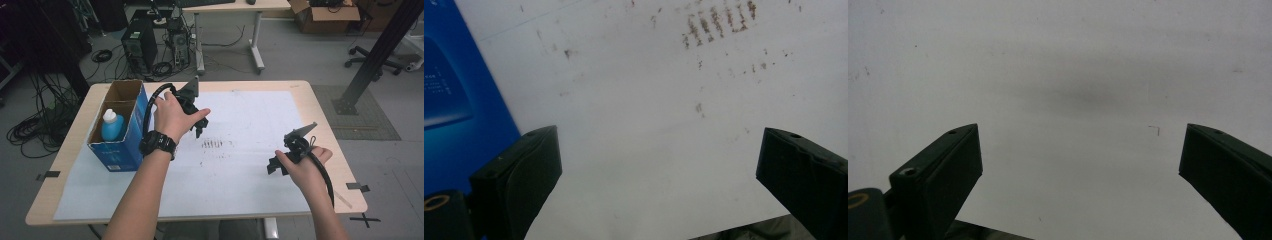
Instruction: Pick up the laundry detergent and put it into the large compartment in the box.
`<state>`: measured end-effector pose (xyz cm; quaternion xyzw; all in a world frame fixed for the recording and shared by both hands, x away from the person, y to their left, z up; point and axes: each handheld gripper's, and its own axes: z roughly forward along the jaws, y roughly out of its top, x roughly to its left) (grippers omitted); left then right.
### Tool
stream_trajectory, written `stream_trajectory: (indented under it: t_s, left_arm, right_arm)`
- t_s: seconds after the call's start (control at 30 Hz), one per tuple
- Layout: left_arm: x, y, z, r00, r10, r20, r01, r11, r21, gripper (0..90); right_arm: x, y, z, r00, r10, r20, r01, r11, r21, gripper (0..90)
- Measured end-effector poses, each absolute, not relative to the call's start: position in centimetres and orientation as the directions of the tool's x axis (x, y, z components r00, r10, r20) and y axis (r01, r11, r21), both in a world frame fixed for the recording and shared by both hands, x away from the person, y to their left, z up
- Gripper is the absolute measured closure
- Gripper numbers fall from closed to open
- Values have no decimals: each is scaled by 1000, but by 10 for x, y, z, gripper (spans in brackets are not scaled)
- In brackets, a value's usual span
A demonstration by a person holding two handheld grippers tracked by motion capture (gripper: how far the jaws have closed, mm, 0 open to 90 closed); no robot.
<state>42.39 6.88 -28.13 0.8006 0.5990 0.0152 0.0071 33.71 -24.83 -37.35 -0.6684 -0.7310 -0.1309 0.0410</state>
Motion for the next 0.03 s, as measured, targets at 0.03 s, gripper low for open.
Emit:
stream_trajectory:
  t_s: [0.03]
  left_arm:
    - [424,69,-281,284,959,17,958,-284,31,48]
  right_arm:
    - [337,-248,-373,-102,967,235,988,71,137,36]
